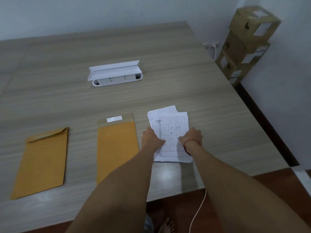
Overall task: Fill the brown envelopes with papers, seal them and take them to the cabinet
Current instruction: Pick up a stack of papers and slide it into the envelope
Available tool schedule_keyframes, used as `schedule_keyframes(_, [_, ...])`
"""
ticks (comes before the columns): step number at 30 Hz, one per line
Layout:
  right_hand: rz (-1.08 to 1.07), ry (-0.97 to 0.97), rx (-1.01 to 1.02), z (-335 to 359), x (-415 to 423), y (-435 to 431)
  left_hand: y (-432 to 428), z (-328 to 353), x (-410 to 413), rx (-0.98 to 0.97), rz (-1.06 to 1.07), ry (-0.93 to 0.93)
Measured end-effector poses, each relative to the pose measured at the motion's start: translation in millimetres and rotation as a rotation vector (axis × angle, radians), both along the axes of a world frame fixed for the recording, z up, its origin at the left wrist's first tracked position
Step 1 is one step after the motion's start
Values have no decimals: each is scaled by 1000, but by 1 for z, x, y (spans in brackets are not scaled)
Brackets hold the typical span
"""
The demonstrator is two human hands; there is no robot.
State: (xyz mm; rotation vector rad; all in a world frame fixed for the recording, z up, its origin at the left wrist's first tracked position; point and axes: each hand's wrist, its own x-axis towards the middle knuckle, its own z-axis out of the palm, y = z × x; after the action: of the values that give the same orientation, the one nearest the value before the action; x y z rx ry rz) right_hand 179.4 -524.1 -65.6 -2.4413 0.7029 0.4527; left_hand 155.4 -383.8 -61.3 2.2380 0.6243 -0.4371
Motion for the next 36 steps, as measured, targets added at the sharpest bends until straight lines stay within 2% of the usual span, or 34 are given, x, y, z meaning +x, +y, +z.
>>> schedule_keyframes(5, [-124, -9, 84, -2, -1, 1, 2, -2, -1, 23, 7, 3])
schedule_keyframes(12, [-116, -27, 93, -3, -3, -1, 1, -4, -1, 35, 17, 5])
schedule_keyframes(23, [-36, -191, -59, 2, -12, 3, -3, -6, 4, 34, 15, 22])
schedule_keyframes(26, [-59, -202, 50, -1, -8, 2, -2, -6, 6, 11, 17, 24])
schedule_keyframes(30, [-146, -78, 179, -5, -5, 3, 1, -6, 6, 17, -3, 20])
schedule_keyframes(34, [-313, -130, 353, -5, -5, 0, 4, -7, 6, 22, -14, 35])
schedule_keyframes(36, [-329, -106, 427, -5, -5, -1, 4, -6, 7, 20, -9, 41])
